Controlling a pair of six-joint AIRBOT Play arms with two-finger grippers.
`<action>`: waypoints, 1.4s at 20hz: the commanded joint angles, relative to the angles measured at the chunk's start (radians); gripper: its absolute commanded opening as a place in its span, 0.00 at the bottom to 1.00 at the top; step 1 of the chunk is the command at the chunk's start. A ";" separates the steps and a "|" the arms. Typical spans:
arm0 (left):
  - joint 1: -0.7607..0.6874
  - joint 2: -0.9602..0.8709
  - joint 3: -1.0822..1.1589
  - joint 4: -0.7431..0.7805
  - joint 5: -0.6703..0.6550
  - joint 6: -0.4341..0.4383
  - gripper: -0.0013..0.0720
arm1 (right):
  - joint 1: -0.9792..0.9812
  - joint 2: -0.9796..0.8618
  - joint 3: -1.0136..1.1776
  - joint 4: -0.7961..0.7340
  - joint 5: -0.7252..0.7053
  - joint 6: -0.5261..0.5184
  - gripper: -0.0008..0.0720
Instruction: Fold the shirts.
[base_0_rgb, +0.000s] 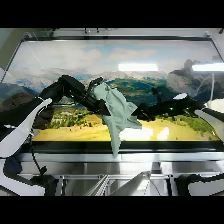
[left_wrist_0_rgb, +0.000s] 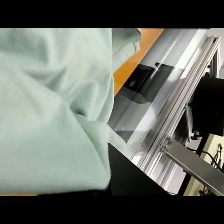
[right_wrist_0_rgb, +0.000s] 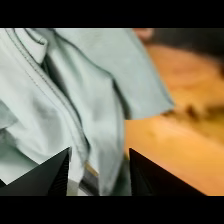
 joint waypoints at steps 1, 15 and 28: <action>0.001 0.001 0.001 0.001 0.016 0.010 0.05 | 0.075 -0.035 0.000 0.059 -0.039 -0.008 0.52; 0.584 0.721 0.204 -0.240 0.158 0.028 0.05 | -0.418 0.896 0.095 0.493 0.180 -0.301 0.04; 0.866 0.975 0.210 -0.211 0.109 -0.048 0.05 | -0.758 1.225 0.171 0.449 0.070 -0.422 0.04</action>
